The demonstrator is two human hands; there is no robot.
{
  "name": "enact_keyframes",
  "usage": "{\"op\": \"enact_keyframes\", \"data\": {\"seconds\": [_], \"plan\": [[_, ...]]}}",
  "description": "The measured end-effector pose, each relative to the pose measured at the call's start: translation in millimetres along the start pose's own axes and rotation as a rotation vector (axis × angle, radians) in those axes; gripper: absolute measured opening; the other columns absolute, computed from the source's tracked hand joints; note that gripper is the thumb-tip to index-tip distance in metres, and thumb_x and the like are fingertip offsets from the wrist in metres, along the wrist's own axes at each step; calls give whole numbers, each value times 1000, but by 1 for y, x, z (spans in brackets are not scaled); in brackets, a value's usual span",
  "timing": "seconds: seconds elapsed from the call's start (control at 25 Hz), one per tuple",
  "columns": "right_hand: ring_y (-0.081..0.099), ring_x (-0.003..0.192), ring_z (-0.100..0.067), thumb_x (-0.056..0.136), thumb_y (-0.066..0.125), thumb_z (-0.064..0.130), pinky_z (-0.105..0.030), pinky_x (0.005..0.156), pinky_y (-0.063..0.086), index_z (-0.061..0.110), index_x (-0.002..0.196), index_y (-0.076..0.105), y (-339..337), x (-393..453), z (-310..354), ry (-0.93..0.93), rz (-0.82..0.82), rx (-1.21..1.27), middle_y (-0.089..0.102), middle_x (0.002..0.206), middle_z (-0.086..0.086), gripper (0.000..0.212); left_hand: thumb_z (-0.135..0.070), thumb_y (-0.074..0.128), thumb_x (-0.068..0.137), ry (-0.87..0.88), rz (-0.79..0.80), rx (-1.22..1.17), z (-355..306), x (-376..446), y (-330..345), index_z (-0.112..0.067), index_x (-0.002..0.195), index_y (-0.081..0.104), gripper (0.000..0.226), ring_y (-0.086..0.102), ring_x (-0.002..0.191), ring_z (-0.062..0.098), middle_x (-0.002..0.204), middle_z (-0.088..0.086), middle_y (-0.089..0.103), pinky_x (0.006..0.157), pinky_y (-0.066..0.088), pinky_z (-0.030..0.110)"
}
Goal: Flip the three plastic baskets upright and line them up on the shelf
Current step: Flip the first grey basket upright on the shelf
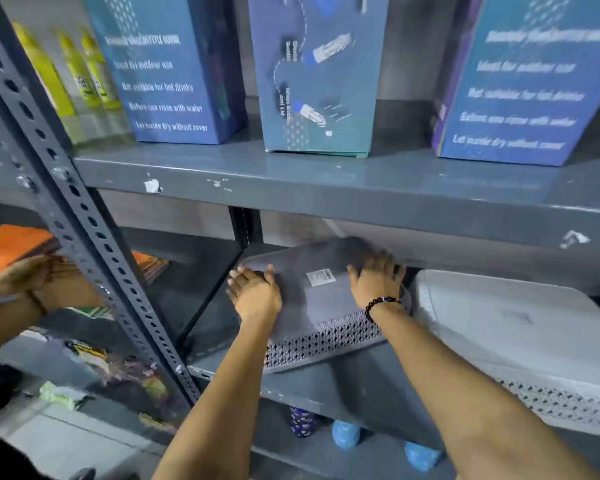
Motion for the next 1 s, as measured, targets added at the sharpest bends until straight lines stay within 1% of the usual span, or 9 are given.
{"op": "enact_keyframes", "data": {"seconds": [0.16, 0.32, 0.44, 0.56, 0.68, 0.76, 0.88, 0.92, 1.0], "plan": [[34, 135, -38, 94, 32, 51, -51, 112, 24, 2, 142, 31, -1, 19, -7, 256, 105, 183, 36, 147, -24, 69, -49, 26, 97, -303, 37, -192, 5, 24, 6, 5, 145, 22, 72, 33, 138, 40, 152, 24, 29, 113, 31, 51], [37, 133, -39, 92, 35, 53, -47, 107, 31, 3, 139, 35, -18, 18, 1, 502, 44, 538, 36, 145, -25, 69, -48, 26, 97, -209, -127, -248, -6, 25, -14, 3, 142, 28, 68, 37, 133, 40, 148, 24, 34, 109, 32, 50], [52, 114, -41, 93, 39, 46, -44, 98, 42, -1, 122, 54, -35, -1, -4, 627, -290, 981, 53, 124, -29, 57, -39, 27, 101, 0, -263, -549, -17, 19, -47, -3, 145, 30, 57, 29, 139, 35, 152, 22, 27, 112, 27, 41], [55, 83, -25, 93, 45, 44, -33, 70, 45, 5, 86, 65, -52, -41, -11, 712, -547, 1532, 61, 81, -9, 44, -31, 33, 101, 58, -344, -957, -15, 5, -78, -7, 140, 42, 46, 30, 141, 27, 152, 17, 31, 112, 23, 30], [60, 110, -28, 82, 45, 61, -44, 101, 44, 6, 112, 64, -45, -75, -19, 713, -445, 1676, 67, 111, -10, 65, -47, 39, 96, -206, -136, -1260, 11, -6, -77, -10, 141, 41, 59, 37, 139, 25, 151, 9, 39, 118, 25, 36], [57, 119, -28, 74, 46, 66, -44, 107, 41, 21, 114, 63, -33, -92, -29, 675, -299, 1673, 65, 117, -9, 62, -54, 45, 91, -359, 38, -1337, 38, -13, -66, -13, 138, 44, 63, 49, 124, 23, 139, 6, 52, 114, 34, 37], [62, 106, -24, 80, 50, 52, -38, 99, 46, 26, 105, 63, -21, -107, -45, 620, -178, 1696, 65, 115, -7, 39, -47, 53, 89, -401, 123, -1310, 64, -17, -56, -13, 105, 61, 38, 55, 68, 14, 74, -4, 63, 69, 52, 27], [56, 117, -25, 80, 50, 50, -41, 106, 40, 28, 113, 62, -23, -114, -45, 601, -146, 1661, 61, 125, -6, 41, -45, 54, 88, -416, 127, -1274, 70, -18, -54, -13, 100, 62, 36, 53, 61, 16, 66, -3, 61, 63, 50, 27], [38, 135, -19, 85, 48, 45, -46, 118, 24, 27, 132, 51, -18, -121, -49, 610, -71, 1582, 44, 146, 0, 51, -45, 54, 87, -468, 139, -1191, 78, -20, -53, -9, 110, 59, 43, 59, 70, 24, 79, 6, 65, 69, 50, 34]]}}
Point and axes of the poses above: each hand's wrist, its own x-axis towards the middle knuckle, its own y-axis out of the palm, z = x × y, the point moved 3 cm from there along x, towards the middle knuckle
